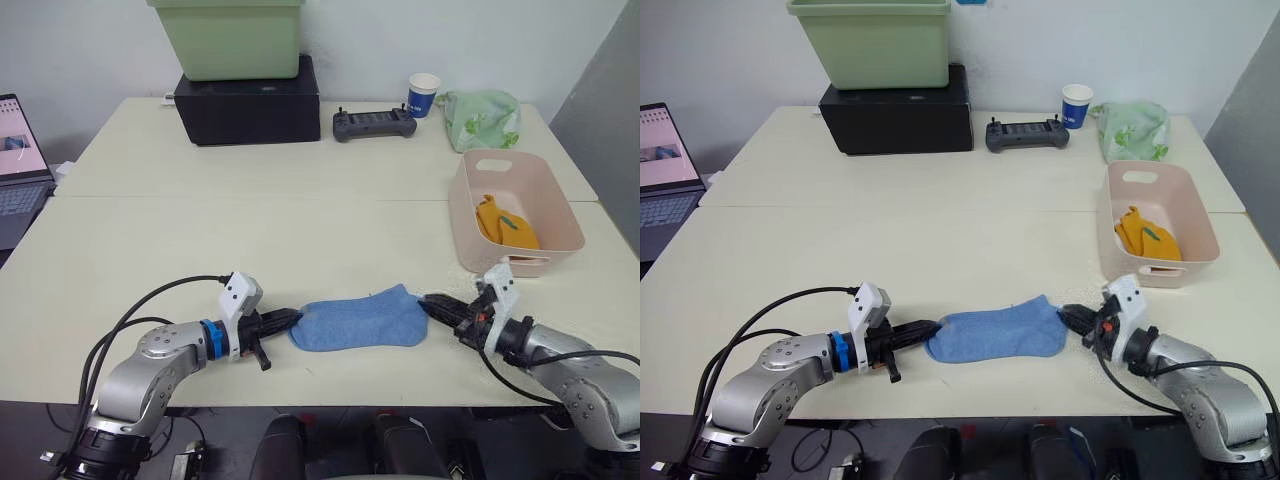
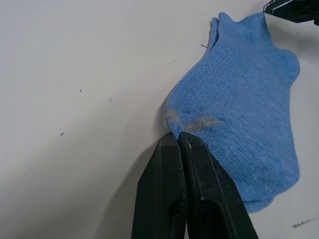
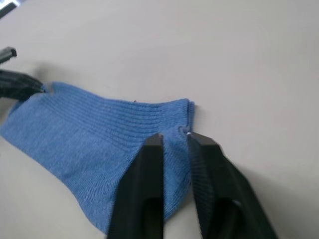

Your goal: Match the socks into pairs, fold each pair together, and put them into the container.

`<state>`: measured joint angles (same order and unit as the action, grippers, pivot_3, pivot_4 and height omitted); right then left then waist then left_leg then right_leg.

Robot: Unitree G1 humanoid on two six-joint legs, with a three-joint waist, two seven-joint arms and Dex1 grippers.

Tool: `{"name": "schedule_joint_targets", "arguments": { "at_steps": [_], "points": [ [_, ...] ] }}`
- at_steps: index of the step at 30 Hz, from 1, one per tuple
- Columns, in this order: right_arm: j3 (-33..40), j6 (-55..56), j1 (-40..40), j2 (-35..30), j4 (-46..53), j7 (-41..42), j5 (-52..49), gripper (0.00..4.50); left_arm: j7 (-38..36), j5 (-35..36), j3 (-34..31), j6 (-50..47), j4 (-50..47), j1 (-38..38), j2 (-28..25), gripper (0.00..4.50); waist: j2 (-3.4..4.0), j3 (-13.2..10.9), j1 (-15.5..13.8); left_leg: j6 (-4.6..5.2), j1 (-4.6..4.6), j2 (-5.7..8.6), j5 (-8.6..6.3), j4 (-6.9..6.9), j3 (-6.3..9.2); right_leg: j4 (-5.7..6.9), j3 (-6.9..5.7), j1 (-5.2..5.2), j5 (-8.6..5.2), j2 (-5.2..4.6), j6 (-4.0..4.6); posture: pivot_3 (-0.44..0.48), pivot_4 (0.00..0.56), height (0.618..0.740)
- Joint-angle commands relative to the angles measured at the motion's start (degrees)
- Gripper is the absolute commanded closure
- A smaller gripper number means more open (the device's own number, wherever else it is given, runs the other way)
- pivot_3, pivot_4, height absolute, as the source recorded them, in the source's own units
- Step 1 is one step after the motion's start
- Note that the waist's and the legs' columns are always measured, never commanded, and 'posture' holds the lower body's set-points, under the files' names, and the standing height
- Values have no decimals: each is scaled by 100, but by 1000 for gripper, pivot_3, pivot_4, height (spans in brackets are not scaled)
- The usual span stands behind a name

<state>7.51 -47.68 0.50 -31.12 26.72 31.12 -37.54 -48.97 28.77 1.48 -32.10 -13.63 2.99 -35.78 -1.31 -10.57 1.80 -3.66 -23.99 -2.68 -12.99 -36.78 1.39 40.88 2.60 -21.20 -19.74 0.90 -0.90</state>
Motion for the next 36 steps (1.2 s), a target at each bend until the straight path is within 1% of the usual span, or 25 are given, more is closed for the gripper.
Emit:
{"name": "schedule_joint_targets", "arguments": {
  "at_steps": [1,7,8,9,10,11,18,19,20,22,27,30,33,36],
  "points": [
    [-241,-309,-174,20,36,-132,-29,2141,-36,29,-123,71,-166,28,-21,4500,0,0,2,0,0,0,0,0,0,0,0,0,0,0,0,0,150,740],
    [-466,-680,-265,56,2,-109,-141,25,-48,43,-139,46,-205,28,-41,4500,-1,1,6,0,2,0,0,0,-1,0,1,0,-1,0,-1,0,150,740],
    [-484,-690,-241,50,14,-53,-174,25,-53,44,-144,49,-211,23,-47,4500,-2,1,6,0,3,0,0,0,-1,0,1,1,-1,0,-2,0,150,740],
    [-488,-698,-212,51,29,-3,-226,96,-60,44,-147,54,-217,19,-53,4500,-2,1,6,0,4,0,0,0,0,0,-1,2,-2,1,-4,0,150,740],
    [-489,-704,-200,54,32,30,-260,257,-65,42,-146,56,-215,23,-55,4500,-2,1,6,0,4,0,0,0,0,0,-1,2,-2,0,-4,0,150,740],
    [-464,-715,-186,72,39,38,-298,527,-69,49,-151,54,-217,24,-54,4500,-2,1,5,0,4,0,0,0,0,0,-1,2,-3,1,-5,0,150,740],
    [-341,-716,-113,134,-64,-48,-331,3095,-73,78,-166,32,-260,-2,-45,4500,-2,1,5,0,3,0,0,1,0,0,-1,1,-2,1,-3,0,150,740],
    [-313,-730,-106,148,-82,-57,-351,3379,-74,90,-173,19,-279,-14,-49,4500,-2,1,5,0,3,0,0,1,0,0,-1,1,-2,1,-4,0,150,740],
    [-295,-739,-103,156,-94,-62,-367,3797,-74,97,-179,10,-291,-23,-51,4500,-2,1,5,0,3,0,0,1,-1,0,0,1,-2,1,-4,0,150,740],
    [-174,-806,-132,159,-158,-27,-482,4485,-106,168,-205,-92,-345,-54,-81,4500,-2,1,5,0,3,0,0,1,0,0,-1,1,-2,1,-4,0,150,740],
    [8,-881,-141,-108,-288,267,-646,4485,-146,343,-325,-332,-530,-129,-186,4500,-1,1,1,0,2,-1,0,1,0,0,0,1,-2,1,-3,0,150,740],
    [2,-858,-202,-153,-392,337,-615,4485,-142,372,-387,-265,-496,-101,-139,4500,-1,1,1,0,3,1,0,1,-1,0,-1,1,-2,1,-4,0,150,740],
    [-59,-840,-250,-100,-402,308,-604,4500,-246,530,-386,-330,-525,-123,-116,3918,-2,1,2,0,2,1,0,0,-1,0,0,1,-2,1,-4,0,150,740],
    [-65,-835,-215,-107,-358,332,-620,4500,-233,550,-442,-320,-572,-175,-173,2909,-1,1,2,0,2,0,0,0,0,0,0,1,-2,1,-5,0,150,740]
  ]
}}
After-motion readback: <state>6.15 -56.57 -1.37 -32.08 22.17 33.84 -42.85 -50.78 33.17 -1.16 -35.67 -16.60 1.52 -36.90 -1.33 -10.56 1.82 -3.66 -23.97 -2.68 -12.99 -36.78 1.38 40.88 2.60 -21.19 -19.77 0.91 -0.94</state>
